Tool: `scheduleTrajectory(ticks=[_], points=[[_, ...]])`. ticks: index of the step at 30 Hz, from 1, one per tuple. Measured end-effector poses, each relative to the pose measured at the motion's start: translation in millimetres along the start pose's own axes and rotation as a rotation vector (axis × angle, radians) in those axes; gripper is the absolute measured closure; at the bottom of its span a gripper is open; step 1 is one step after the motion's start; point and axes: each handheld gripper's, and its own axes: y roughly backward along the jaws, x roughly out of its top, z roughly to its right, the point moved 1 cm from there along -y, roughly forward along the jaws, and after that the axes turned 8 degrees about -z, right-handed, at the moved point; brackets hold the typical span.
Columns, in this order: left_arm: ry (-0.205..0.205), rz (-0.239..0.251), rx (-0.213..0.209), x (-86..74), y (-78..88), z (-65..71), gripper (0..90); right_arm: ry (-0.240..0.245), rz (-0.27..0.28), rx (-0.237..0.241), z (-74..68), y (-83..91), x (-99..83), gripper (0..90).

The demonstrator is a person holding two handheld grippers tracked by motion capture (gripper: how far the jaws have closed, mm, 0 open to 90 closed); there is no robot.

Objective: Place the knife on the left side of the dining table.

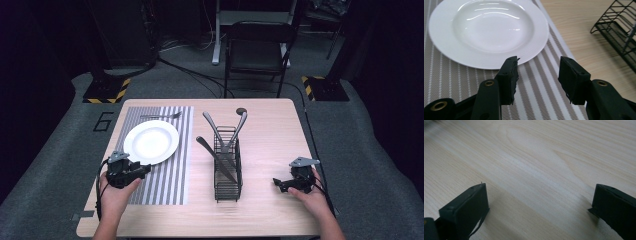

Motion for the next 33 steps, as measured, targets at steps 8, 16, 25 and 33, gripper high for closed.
scheduleTrajectory(ticks=[8,16,25,33], points=[[-0.020,-0.014,-0.041,15.0,-0.7,20.6,54.2,0.000,0.000,0.000,0.0,0.0,0.0,0.0],[-0.027,0.002,-0.059,30.1,4.5,35.3,56.2,0.000,0.000,0.000,0.0,0.0,0.0,0.0],[-0.030,-0.007,-0.072,45.4,11.1,49.5,58.0,0.001,0.000,0.000,0.0,0.0,0.0,0.0],[-0.052,-0.011,-0.082,58.8,16.5,64.4,60.6,0.000,0.000,0.000,0.0,0.0,0.0,0.0]])
